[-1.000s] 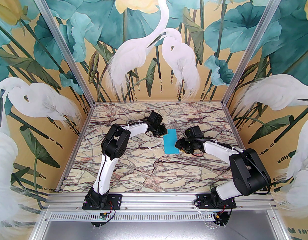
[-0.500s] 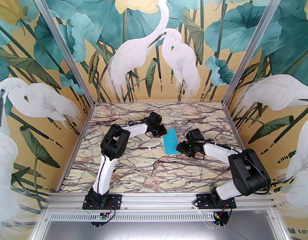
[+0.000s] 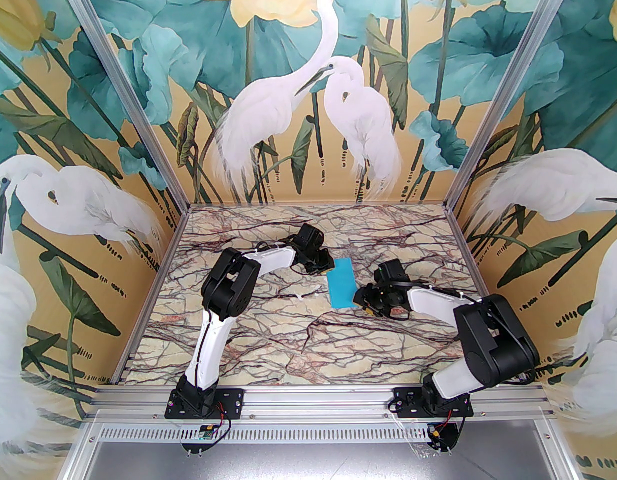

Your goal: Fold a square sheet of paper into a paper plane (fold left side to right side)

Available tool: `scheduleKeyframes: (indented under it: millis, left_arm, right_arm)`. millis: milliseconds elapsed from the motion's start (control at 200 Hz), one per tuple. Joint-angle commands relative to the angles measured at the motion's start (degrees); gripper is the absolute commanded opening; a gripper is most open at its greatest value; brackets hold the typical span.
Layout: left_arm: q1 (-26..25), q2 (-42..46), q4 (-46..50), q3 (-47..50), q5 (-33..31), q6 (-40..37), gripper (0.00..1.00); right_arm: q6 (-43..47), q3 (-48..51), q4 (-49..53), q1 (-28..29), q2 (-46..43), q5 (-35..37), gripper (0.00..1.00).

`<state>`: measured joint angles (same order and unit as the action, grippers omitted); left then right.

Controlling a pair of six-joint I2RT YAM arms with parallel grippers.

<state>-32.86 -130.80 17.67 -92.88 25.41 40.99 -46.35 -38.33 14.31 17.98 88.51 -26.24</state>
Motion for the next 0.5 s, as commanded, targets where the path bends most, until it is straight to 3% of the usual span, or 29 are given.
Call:
scheduleKeyframes:
  millis: [0, 490]
  left_arm:
    - [-0.27, -1.65, 5.58, 2.30, -2.74, 0.26, 0.14]
    - [-0.36, -1.98, 5.76, 1.93, -2.38, 0.10, 0.14]
  right_arm:
    - [-0.74, -0.38, -4.33, 0.66, 2.25, -1.45, 0.42]
    - [-0.47, -2.47, -3.93, 0.74, 1.81, -1.45, 0.42]
